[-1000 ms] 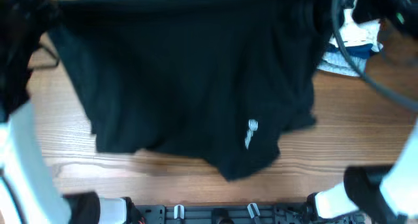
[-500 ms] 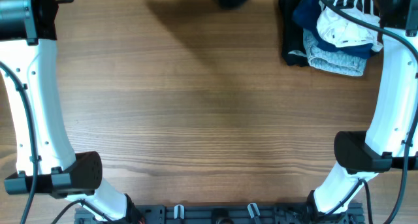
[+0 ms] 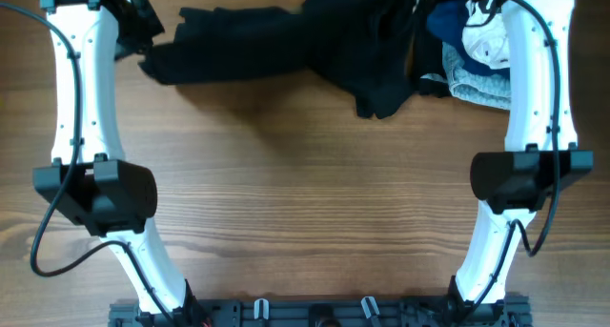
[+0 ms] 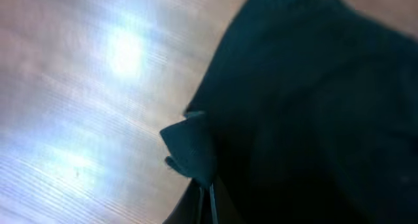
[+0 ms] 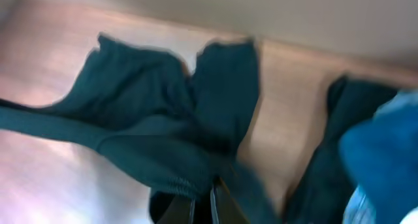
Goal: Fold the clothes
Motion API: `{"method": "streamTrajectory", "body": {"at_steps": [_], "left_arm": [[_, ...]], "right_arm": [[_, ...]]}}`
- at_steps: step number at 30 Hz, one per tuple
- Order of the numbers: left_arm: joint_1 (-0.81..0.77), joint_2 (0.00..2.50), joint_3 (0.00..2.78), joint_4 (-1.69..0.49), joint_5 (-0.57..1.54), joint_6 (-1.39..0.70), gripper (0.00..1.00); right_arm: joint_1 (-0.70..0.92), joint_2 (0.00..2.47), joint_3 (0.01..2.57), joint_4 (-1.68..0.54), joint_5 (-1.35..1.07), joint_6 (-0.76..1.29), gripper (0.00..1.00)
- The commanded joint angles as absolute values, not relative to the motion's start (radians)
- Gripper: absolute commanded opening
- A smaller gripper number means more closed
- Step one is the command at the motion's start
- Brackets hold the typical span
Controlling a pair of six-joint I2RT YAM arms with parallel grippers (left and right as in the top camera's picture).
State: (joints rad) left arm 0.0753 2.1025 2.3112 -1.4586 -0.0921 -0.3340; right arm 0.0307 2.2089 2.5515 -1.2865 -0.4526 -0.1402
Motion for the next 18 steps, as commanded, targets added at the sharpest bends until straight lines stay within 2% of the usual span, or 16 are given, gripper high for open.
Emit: {"method": "streamTrajectory", "body": {"at_steps": [1,4,10,14,18], "left_arm": [[0.088,2.063,2.325,-1.551,-0.048,-0.321,0.04],[0.088,2.062,2.325,-1.679,-0.045,-0.321,0.04],[0.085,1.96,2.248,-1.686,-0.056,-0.313,0.04],[0.088,1.782,2.029,-1.684,-0.117,-0.326,0.04],[0.105,1.628,1.802,-1.658,-0.117,-0.368,0.04]], "right_arm": [[0.019,2.163,2.571,-1.385,-0.499,-0.172,0.04],[0.019,2.138,2.571,-1.505,-0.498,-0.199,0.04],[0.026,2.071,2.571,-1.608,-0.461,-0.156,0.04],[0.047,1.996,2.539,-1.608,-0.373,-0.064,0.04],[0.094,1.849,2.339,-1.608,-0.223,0.015,0.04]]}}
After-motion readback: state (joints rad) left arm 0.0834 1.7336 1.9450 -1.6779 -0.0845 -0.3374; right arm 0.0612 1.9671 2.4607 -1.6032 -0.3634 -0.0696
